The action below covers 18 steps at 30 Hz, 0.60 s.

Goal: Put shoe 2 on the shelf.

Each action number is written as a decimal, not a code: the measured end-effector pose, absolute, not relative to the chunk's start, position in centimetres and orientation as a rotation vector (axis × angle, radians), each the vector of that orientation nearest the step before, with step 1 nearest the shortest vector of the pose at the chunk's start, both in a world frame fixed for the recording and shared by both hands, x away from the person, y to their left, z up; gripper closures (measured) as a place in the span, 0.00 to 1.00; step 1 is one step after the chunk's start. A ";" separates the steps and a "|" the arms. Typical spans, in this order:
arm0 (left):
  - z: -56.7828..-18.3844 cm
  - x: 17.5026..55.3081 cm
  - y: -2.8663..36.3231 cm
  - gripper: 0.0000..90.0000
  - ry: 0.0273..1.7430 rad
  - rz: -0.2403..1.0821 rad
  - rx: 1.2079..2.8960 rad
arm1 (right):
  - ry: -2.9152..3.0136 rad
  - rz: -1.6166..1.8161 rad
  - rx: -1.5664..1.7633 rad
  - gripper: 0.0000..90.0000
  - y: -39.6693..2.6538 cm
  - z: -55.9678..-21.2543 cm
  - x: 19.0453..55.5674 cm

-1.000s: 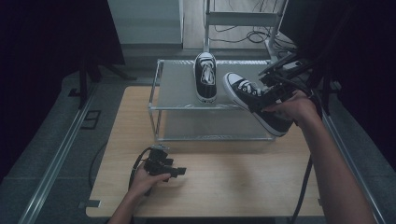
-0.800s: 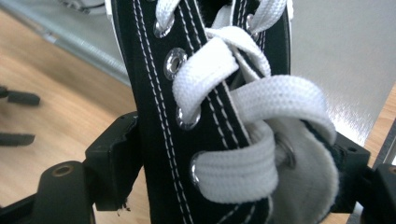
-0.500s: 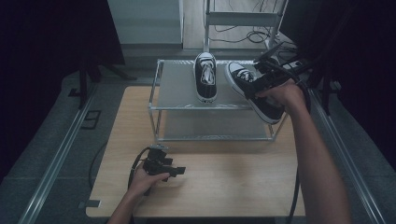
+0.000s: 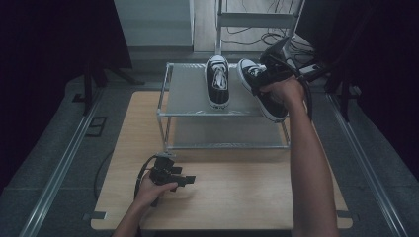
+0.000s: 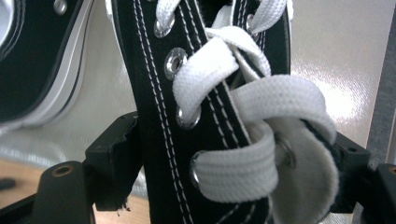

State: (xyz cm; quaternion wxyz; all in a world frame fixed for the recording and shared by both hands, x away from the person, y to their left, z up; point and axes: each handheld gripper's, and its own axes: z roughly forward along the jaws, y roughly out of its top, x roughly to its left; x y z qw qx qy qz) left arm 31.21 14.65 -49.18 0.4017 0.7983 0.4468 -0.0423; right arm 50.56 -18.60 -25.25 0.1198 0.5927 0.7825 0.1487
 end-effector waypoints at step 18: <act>-49.0 31.1 14.8 0.25 1.119 -0.105 2.009 | 2.150 0.439 1.926 0.24 -15.5 -26.0 53.9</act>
